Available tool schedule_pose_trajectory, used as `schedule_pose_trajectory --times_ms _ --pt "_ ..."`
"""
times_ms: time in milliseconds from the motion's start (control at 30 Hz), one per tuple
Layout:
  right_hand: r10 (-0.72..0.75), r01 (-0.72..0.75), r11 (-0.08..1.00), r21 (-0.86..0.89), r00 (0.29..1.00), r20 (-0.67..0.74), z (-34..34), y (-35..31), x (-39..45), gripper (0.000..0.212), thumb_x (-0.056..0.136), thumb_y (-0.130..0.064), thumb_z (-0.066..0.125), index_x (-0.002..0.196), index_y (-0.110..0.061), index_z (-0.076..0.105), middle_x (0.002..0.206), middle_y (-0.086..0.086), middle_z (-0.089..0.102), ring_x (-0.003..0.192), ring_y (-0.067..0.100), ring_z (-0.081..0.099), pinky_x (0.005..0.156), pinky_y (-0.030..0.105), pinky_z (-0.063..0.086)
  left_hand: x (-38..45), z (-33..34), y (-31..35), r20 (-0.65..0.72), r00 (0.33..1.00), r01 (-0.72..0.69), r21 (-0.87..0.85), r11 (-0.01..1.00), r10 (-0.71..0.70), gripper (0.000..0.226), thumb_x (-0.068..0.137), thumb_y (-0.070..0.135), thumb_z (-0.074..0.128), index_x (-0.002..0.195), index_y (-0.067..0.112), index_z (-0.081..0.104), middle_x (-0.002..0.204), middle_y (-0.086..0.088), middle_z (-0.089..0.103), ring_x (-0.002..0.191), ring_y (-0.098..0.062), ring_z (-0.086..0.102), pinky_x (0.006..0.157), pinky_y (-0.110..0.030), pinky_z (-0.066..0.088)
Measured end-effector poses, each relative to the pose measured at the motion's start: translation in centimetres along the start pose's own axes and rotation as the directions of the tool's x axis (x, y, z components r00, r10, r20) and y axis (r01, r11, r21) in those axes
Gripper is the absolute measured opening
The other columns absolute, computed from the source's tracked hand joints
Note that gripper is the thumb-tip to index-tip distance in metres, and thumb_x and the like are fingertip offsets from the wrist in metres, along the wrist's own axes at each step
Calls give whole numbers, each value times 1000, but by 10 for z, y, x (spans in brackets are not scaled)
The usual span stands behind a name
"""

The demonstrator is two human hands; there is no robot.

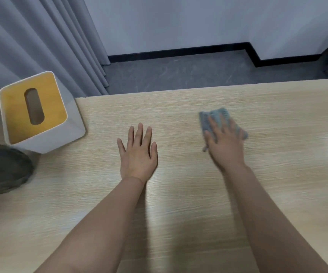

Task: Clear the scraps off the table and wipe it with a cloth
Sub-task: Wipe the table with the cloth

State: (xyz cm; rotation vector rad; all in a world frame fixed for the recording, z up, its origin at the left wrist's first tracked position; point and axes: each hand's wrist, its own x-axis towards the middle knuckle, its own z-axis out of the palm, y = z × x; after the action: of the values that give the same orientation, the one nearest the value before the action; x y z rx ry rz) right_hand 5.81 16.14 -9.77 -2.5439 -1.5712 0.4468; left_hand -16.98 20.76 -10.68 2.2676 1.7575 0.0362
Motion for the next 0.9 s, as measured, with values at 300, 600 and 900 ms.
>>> schedule_pose_trajectory --times_ms 300,600,900 --pt "-204 204 979 -27 979 21 32 -82 -38 51 101 -40 20 149 -35 6 159 -3 -4 145 23 -13 112 46 -16 -1 -1 1 2 1000 -1 -3 1000 1 53 99 42 16 150 31 10 159 7 1 145 -14 -9 116 -51 -5" --pt "75 -75 997 -13 997 -15 5 8 -30 52 100 -46 19 149 -35 6 159 0 -2 145 19 -7 117 43 -7 -1 -1 0 -11 1000 -11 -17 1000 11 53 99 42 15 151 30 11 159 6 1 146 -16 -9 116 -51 -7" --pt "-264 265 964 -7 964 35 37 -82 -69 50 100 -43 22 148 -37 10 158 -4 -2 145 22 -13 112 44 -16 -1 -1 0 -11 1000 -15 -17 1000 15 53 99 42 16 150 29 13 159 6 3 146 -16 -8 116 -51 -5"
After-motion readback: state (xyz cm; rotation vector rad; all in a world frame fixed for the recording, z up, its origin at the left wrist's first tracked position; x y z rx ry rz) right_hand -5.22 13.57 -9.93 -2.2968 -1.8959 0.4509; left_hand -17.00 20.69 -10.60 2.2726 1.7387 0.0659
